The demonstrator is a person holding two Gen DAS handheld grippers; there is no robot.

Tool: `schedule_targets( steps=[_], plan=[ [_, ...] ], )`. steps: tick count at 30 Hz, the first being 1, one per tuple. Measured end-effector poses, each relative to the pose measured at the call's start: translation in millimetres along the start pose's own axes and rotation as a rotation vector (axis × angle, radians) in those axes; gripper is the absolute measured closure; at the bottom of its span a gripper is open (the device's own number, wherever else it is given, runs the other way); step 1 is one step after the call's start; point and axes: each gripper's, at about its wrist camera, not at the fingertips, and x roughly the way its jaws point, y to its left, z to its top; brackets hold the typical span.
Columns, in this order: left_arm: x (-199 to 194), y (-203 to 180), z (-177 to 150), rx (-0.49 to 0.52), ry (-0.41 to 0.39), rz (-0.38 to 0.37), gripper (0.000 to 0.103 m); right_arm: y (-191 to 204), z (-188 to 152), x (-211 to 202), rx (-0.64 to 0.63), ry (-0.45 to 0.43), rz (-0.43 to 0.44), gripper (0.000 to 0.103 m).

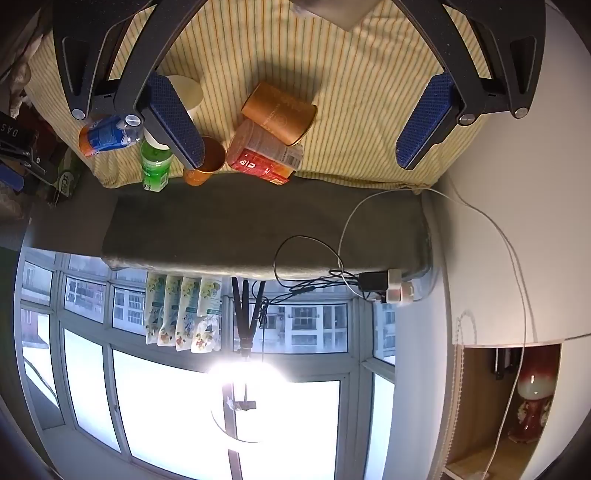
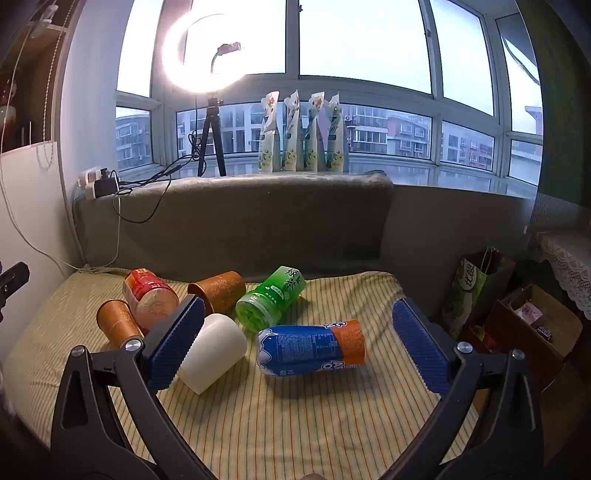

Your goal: Flip cup upright

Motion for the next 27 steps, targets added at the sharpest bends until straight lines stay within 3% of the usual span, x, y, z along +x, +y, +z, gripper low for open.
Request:
schedule_targets(
  steps=[27],
  plan=[
    [0,-4,7,0.018,-0.004,-0.004,0.0,2,1,-2,-0.009,-0.016,0.002,0.0]
  ],
)
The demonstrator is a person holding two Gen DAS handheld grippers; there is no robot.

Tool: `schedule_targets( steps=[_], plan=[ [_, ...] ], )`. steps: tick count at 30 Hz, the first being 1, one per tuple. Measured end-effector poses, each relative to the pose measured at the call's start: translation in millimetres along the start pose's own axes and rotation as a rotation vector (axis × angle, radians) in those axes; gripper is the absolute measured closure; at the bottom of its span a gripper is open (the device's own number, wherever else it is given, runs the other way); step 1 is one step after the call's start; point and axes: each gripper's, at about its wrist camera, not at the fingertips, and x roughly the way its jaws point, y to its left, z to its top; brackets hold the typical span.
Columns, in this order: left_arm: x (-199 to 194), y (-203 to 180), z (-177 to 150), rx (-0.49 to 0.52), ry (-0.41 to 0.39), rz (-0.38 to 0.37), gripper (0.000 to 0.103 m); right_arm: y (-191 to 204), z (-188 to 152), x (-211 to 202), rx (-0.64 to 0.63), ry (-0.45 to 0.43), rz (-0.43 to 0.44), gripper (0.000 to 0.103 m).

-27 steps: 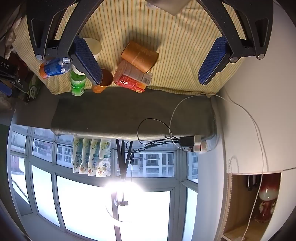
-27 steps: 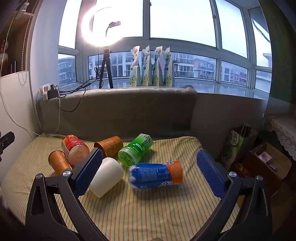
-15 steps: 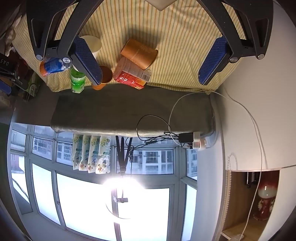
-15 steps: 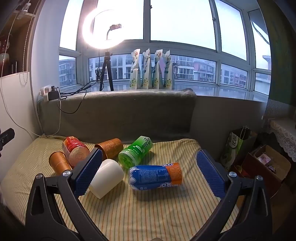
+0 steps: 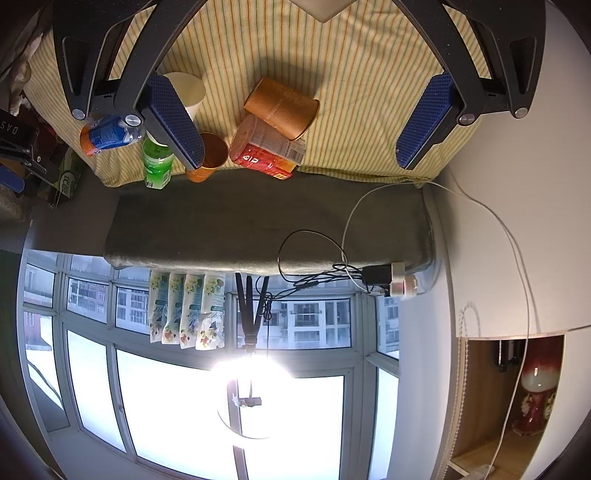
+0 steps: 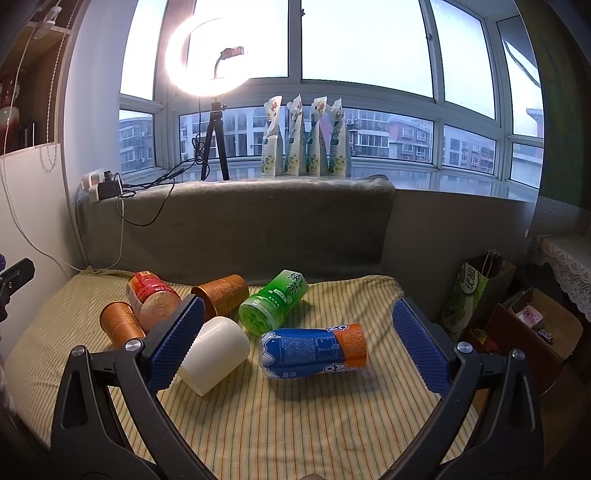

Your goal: Flip cup upright

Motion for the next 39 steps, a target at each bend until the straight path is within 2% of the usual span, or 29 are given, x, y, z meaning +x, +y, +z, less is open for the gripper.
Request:
schedule_targets(
  steps=[39],
  plan=[
    [4,2,-6,-0.001,0.01,0.006,0.0,11,-3,3,-0.003,0.011,0.01,0.0]
  ],
)
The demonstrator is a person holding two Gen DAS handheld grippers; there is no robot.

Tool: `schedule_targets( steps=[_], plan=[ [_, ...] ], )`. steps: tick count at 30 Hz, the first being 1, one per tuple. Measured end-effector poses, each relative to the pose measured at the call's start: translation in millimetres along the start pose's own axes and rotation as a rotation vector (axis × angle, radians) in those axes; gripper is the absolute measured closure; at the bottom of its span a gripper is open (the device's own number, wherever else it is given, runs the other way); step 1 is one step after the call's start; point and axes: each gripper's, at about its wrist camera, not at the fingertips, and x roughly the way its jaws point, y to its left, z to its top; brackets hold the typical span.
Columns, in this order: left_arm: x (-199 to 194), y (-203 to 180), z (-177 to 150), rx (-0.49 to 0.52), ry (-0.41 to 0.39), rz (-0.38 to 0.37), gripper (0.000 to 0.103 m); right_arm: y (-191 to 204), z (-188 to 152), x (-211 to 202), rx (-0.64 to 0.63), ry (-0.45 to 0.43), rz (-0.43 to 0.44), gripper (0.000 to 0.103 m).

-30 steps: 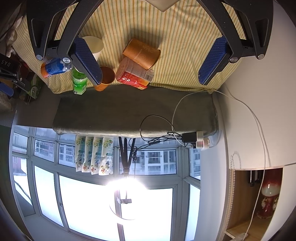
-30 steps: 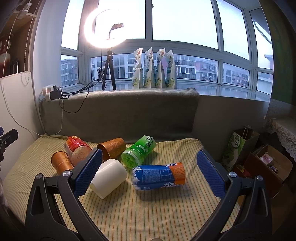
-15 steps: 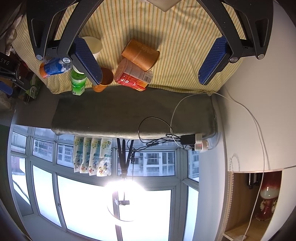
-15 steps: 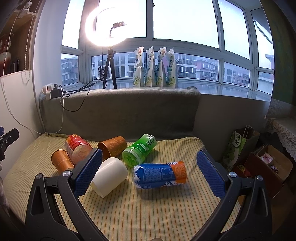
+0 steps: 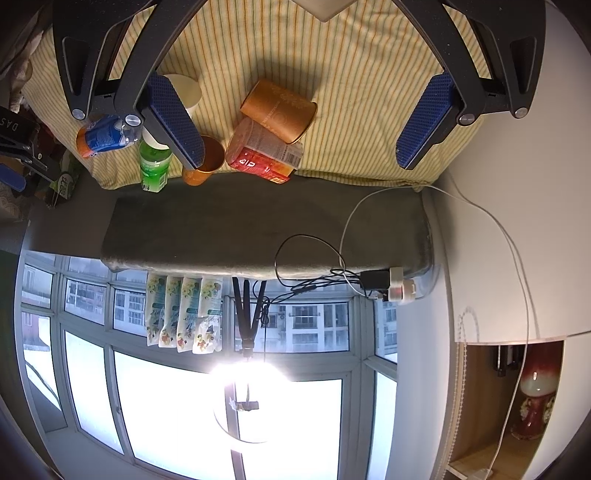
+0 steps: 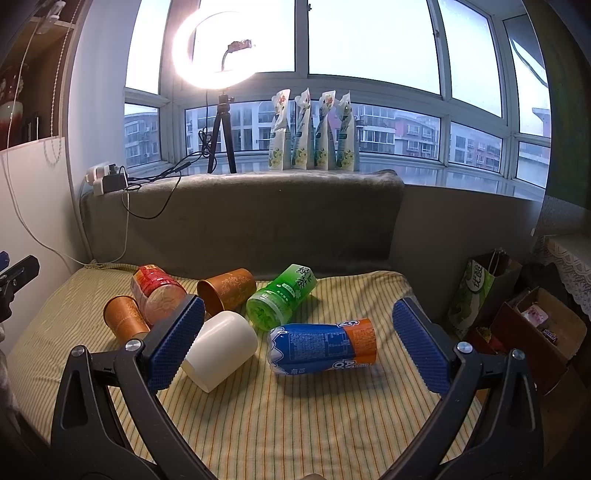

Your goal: Flip cup upright

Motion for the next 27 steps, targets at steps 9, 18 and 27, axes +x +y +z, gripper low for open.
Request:
schedule_targets(
  steps=[9,18,27],
  plan=[
    [8,6,-2,-0.022,0.029,0.002,0.0,3,-4,2,-0.001,0.011,0.008,0.0],
    [16,8,-7,-0.014,0.056,0.0,0.0,-2,-4,20,0.005,0.055,0.043,0.0],
    [25,10,-11,-0.016,0.087,-0.032,0.0,-5,-2,39,0.008,0.118,0.128,0.0]
  ],
)
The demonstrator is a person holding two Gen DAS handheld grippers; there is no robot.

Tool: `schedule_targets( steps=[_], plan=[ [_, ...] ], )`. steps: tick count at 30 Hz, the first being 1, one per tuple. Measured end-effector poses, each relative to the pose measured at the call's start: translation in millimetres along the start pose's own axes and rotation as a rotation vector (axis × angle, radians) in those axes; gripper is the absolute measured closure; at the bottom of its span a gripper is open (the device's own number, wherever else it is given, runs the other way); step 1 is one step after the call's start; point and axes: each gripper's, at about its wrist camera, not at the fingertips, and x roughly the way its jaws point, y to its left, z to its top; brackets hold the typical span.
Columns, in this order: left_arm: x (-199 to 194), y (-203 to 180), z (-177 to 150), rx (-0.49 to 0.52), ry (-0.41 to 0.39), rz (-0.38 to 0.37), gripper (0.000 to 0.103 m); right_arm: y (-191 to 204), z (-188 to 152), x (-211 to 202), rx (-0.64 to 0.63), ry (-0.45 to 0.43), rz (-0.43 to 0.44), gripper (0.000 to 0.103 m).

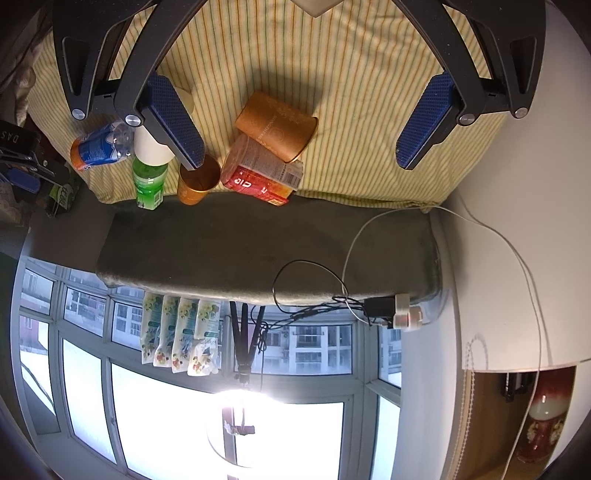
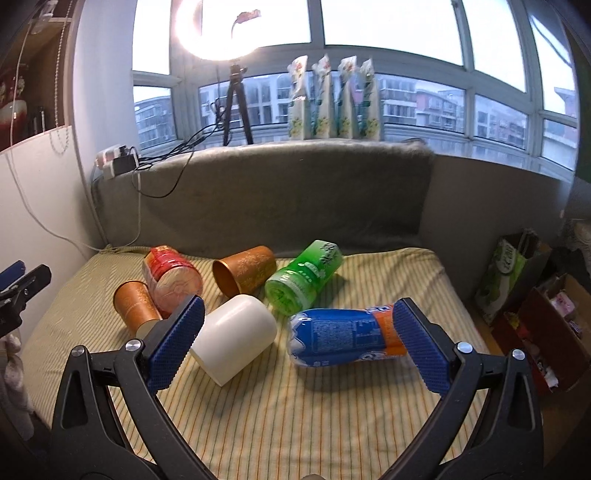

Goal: Flip cup upright
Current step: 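Move the right tool down over the white cup lying on its side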

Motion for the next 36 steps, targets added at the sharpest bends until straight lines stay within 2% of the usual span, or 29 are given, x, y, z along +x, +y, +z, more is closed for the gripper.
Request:
schedule_targets(
  steps=[6,9,15,19,23,28,32,36],
  plan=[
    [4,2,-5,0.013,0.018,-0.003,0.0,6,10,19,-0.12,0.046,0.023,0.001],
    [8,3,-6,0.0,0.044,-0.025,0.0,7,15,31,-0.129,0.094,0.074,0.002],
    [12,1,-11,0.005,0.074,-0.045,0.0,6,21,62,-0.116,0.201,0.182,0.011],
    [14,0,-16,0.021,0.09,-0.043,0.0,8,28,78,-0.179,0.24,0.249,0.016],
    [14,0,-23,0.039,0.111,-0.032,0.0,19,34,86,-0.396,0.266,0.304,0.016],
    [16,0,-29,0.034,0.14,-0.036,0.001,35,25,87,-0.697,0.286,0.345,0.017],
    [17,-2,-34,0.034,0.161,-0.037,0.001,41,15,90,-0.838,0.325,0.416,0.017],
    [19,-3,-37,0.038,0.174,-0.027,0.001,51,-3,94,-0.994,0.347,0.441,0.017]
  ],
)
